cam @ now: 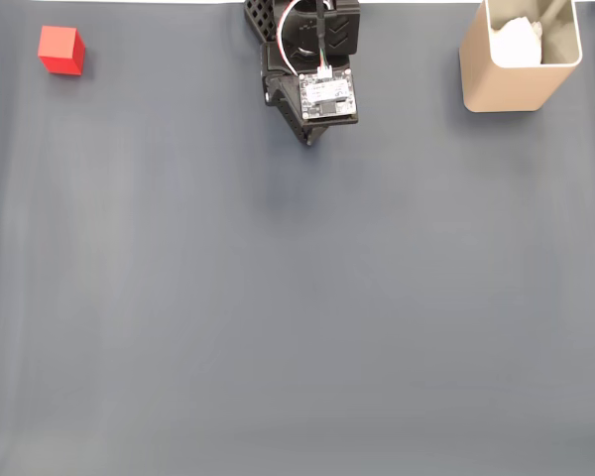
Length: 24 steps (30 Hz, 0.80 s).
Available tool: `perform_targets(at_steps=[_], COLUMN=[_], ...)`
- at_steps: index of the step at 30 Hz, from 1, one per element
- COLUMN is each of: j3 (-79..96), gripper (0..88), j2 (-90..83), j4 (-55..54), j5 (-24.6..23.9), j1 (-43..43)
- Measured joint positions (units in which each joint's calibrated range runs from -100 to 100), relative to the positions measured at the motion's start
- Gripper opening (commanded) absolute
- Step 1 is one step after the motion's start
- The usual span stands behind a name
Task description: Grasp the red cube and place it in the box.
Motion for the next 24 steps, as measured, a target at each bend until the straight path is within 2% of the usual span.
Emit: perform_targets(at_steps=[24], j3=[0.00], gripper=[0.2], j2=[0.00], j4=[-0.08], j5=[-1.27], j1=[0.00])
